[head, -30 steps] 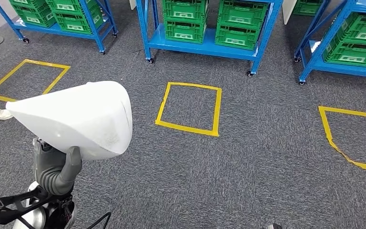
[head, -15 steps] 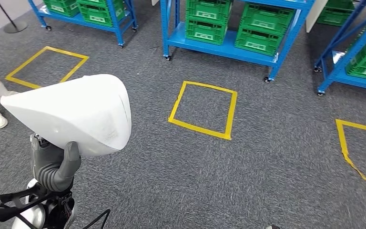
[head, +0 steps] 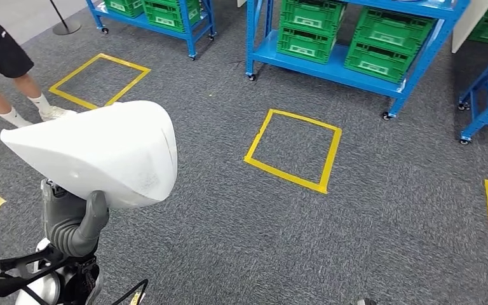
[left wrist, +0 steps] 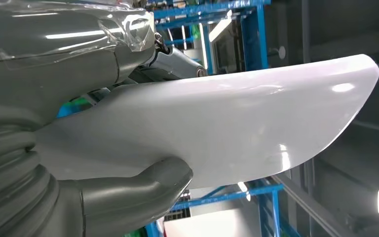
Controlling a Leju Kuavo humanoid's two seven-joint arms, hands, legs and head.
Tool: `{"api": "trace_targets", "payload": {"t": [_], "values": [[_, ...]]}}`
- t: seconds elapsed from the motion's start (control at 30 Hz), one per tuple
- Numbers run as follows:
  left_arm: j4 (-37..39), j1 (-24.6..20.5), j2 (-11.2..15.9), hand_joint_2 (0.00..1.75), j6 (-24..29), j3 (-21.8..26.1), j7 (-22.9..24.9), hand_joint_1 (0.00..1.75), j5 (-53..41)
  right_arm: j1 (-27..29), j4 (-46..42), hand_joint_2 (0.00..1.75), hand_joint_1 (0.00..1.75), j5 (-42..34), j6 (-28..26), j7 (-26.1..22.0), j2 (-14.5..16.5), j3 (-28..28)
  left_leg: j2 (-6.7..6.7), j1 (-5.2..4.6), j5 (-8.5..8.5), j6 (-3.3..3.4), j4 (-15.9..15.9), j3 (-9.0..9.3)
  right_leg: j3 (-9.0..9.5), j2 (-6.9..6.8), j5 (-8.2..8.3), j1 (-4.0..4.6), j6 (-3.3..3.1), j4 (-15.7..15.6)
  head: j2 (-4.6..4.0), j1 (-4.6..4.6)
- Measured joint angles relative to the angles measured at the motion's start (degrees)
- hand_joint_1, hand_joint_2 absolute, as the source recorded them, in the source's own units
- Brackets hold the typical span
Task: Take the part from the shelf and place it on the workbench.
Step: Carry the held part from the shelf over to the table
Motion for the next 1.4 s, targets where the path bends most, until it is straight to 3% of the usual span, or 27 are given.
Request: {"api": "trace_targets", "payload": {"t": [0.07, 0.1, 0.17, 0.27, 0.4, 0.47, 0.5, 0.53, 0.57, 0.63, 0.7, 0.77, 0.8, 0.87, 0.93, 1.0, 1.03, 1.1, 1.13, 1.17, 1.23, 1.3, 1.37, 1.4], "values": [[0.0, -0.3, 0.0, 1.75, 0.0, -0.1, 0.0, 1.68, 0.0, -0.1, 0.0, 0.0, 0.0, 0.0, 0.0, 0.0, 0.0, 0.0, 1.64, -0.42, 1.78, 0.64, -6.2, 3.17, 0.1, -0.82, -0.24, 0.36, 0.41, 0.0, 0.0, 0.05], [0.0, -0.4, -0.1, 1.75, 0.0, -0.1, 0.1, 1.68, 0.0, -0.1, 0.0, 0.0, 0.0, 0.0, 0.0, 0.0, 0.0, 0.0, 1.85, -0.66, 1.8, 0.96, -7.1, 3.54, 0.13, -1.25, -0.34, 0.53, 0.65, 0.0, 0.0, 0.08], [0.0, -0.6, -0.1, 1.75, 0.0, -0.1, 0.1, 1.68, 0.0, -0.1, -0.1, 0.0, 0.0, 0.0, 0.0, 0.0, 0.1, 0.0, 0.58, -0.81, 2.02, 1.69, -7.3, 3.43, 0.19, -2.11, -0.48, 0.55, 1.2, -0.1, 0.0, 0.1], [-0.1, -0.7, -0.2, 1.75, 0.0, -0.2, 0.1, 1.68, 0.0, -0.2, -0.4, 0.0, 0.0, 0.0, 0.0, 0.0, 0.1, 0.0, -0.67, -0.52, 2.6, 2.53, -8.0, 3.97, -0.05, -1.38, -1.06, 0.29, 1.68, 0.6, 0.0, 0.17], [-0.1, -0.7, -0.2, 1.75, 0.0, -0.2, 0.1, 1.68, 0.0, -0.2, -0.4, 0.0, 0.0, 0.0, 0.0, 0.0, 0.1, 0.0, -0.83, -0.52, 2.66, 2.63, -8.1, 3.98, -0.25, -0.6, -1.43, 0.24, 1.62, 1.1, 0.0, 0.28], [0.0, -1.0, -0.3, 1.75, 0.0, -0.2, 0.1, 1.68, 0.0, -0.2, -0.4, 0.0, 0.0, 0.0, 0.0, 0.0, 0.1, 0.0, -1.4, -0.51, 2.8, 2.9, -8.1, 3.91, -2.09, 1.05, -3.42, 0.24, 1.2, 5.2, 0.0, 0.5], [0.0, -1.1, -0.4, 1.75, 0.0, -0.2, 0.1, 1.68, 0.0, -0.1, -0.4, 0.0, 0.0, 0.0, 0.0, 0.0, 0.1, 0.0, -1.97, -0.54, 2.86, 3.03, -8.1, 3.85, -3.93, 1.91, -4.98, 0.24, 0.95, 9.1, 0.0, 0.61], [0.0, -1.2, -0.4, 1.75, 0.1, -0.2, 0.1, 1.68, 0.0, 0.0, -0.4, 0.0, 0.0, 0.0, -0.1, 0.0, 0.0, 0.0, -3.24, -0.6, 2.92, 3.14, -8.1, 3.82, -5.38, 2.77, -5.57, 0.22, 1.08, 11.6, 0.0, 0.69], [0.1, -1.2, -0.4, 1.75, 0.2, -0.2, 0.1, 1.68, 0.1, 0.1, -0.4, 0.0, 0.0, 0.0, -0.1, 0.0, 0.0, 0.0, -4.49, -0.66, 2.94, 3.14, -8.0, 3.83, -5.51, 3.25, -4.88, 0.19, 1.46, 11.2, 0.0, 0.71], [0.2, -1.2, -0.4, 1.75, 0.4, -0.2, 0.1, 1.68, 0.1, 0.1, -0.4, 0.0, 0.0, 0.0, -0.1, 0.0, -0.1, 0.0, -6.94, -0.8, 2.91, 2.93, -7.8, 3.82, -3.18, 5.24, -1.53, 0.11, 2.16, 4.8, 0.0, 0.75], [0.2, -1.3, -0.4, 1.75, 0.6, -0.2, 0.1, 1.68, 0.1, 0.1, -0.4, 0.0, 0.0, 0.0, -0.1, 0.0, -0.1, 0.0, -8.04, -0.93, 2.91, 2.42, -7.7, 3.57, -1.28, 6.42, 0.09, 0.2, 1.45, 0.7, 0.0, 0.77], [0.3, -1.2, -0.4, 1.75, 0.7, -0.2, 0.0, 1.68, 0.1, 0.0, -0.4, 0.0, 0.0, -0.1, -0.1, 0.0, 0.0, 0.0, -8.82, -0.84, 3.02, 1.78, -7.6, 3.24, -1.06, 5.66, 0.38, 0.36, 0.46, 0.5, 0.0, 0.76], [0.3, -1.2, -0.4, 1.75, 0.7, -0.2, -0.1, 1.68, 0.1, -0.1, -0.4, 0.0, 0.0, -0.1, -0.1, 0.0, 0.0, 0.1, -8.33, -0.79, 2.87, 1.49, -7.4, 2.98, -0.98, 5.25, 0.5, 0.32, 0.13, 0.5, 0.0, 0.77], [0.3, -1.2, -0.3, 1.75, 0.9, -0.2, -0.3, 1.68, 0.1, -0.2, -0.5, 0.0, 0.0, -0.3, -0.1, 0.0, 0.2, 0.1, -5.53, -0.79, 0.98, 0.91, -4.3, 1.4, -0.87, 4.25, 0.6, 0.18, -0.56, 0.3, 0.0, 0.52], [0.3, -1.2, -0.3, 1.75, 1.0, -0.2, -0.4, 1.68, 0.1, 0.1, -0.5, 0.0, 0.0, -0.3, -0.1, 0.0, 0.1, 0.1, -2.78, -0.6, -2.65, 0.46, 3.2, -2.24, -0.83, 3.03, 0.44, 0.39, -1.03, 0.2, 0.0, 0.26], [0.3, -1.1, -0.2, 1.75, 1.1, -0.2, -0.5, 1.68, 0.1, 0.3, -0.5, 0.0, 0.0, -0.3, -0.1, 0.0, 0.1, 0.1, -2.06, -0.28, -4.61, 0.21, 9.3, -5.3, -0.85, 1.67, 0.31, 0.6, -1.18, 0.2, 0.0, 0.26], [0.3, -1.1, -0.2, 1.75, 1.2, -0.2, -0.5, 1.68, 0.1, 0.2, -0.5, 0.0, 0.0, -0.3, -0.1, 0.0, 0.1, 0.1, -1.87, -0.19, -4.08, 0.19, 9.3, -5.34, -0.84, 1.01, 0.27, 0.68, -1.22, 0.2, 0.0, 0.26], [0.3, -1.1, -0.1, 1.75, 1.2, -0.2, -0.6, 1.68, 0.1, 0.1, -0.5, 0.0, 0.0, -0.4, -0.1, 0.0, 0.1, 0.2, -0.78, -0.23, -0.71, 0.5, 2.7, -1.83, -0.69, -0.18, 0.13, 0.83, -1.17, 0.2, 0.0, 0.25], [0.3, -1.1, -0.1, 1.75, 1.3, -0.2, -0.6, 1.68, 0.1, 0.1, -0.5, 0.0, 0.0, -0.4, -0.1, 0.0, 0.2, 0.3, 0.6, -0.51, 0.65, 0.86, -1.6, 0.48, -0.57, -0.72, 0.01, 0.99, -1.04, 0.3, 0.0, 0.26], [0.3, -1.1, -0.1, 1.75, 1.3, -0.2, -0.6, 1.68, 0.1, 0.1, -0.5, 0.0, 0.0, -0.4, -0.1, 0.0, 0.3, 0.3, 1.69, -0.8, 1.53, 1.22, -4.8, 2.25, -0.47, -1.21, -0.13, 1.14, -0.86, 0.3, 0.0, 0.3], [0.3, -1.1, 0.0, 1.75, 1.4, -0.2, -0.6, 1.68, 0.1, 0.1, -0.5, 0.0, 0.0, -0.4, -0.1, 0.0, 0.3, 0.4, 2.57, -1.33, 1.62, 1.76, -7.1, 3.34, -0.27, -2.25, -0.4, 1.35, -0.41, 0.2, 0.0, 0.36], [0.2, -1.0, 0.0, 1.75, 1.4, -0.2, -0.6, 1.68, 0.1, 0.1, -0.7, 0.0, 0.0, -0.4, -0.1, 0.0, 0.4, 0.4, 1.14, -1.19, 1.93, 2.18, -7.6, 3.52, -0.06, -3.16, -0.69, 1.28, 0.05, 0.2, 0.0, 0.35], [0.0, -0.9, 0.0, 1.75, 1.4, -0.2, -0.6, 1.68, 0.1, 0.0, -0.8, 0.0, 0.0, -0.5, -0.1, 0.0, 0.5, 0.4, -0.22, -0.81, 2.49, 2.77, -8.3, 4.18, -0.81, -1.29, -1.98, 1.09, 0.26, 2.3, 0.0, 0.49], [-0.1, -0.8, 0.0, 1.75, 1.4, -0.2, -0.6, 1.68, 0.1, 0.0, -0.9, 0.0, 0.0, -0.5, -0.1, 0.0, 0.5, 0.4, -0.91, -0.61, 2.74, 3.01, -8.6, 4.47, -2.17, 0.37, -3.35, 0.94, 0.19, 5.3, 0.0, 0.63]]}}
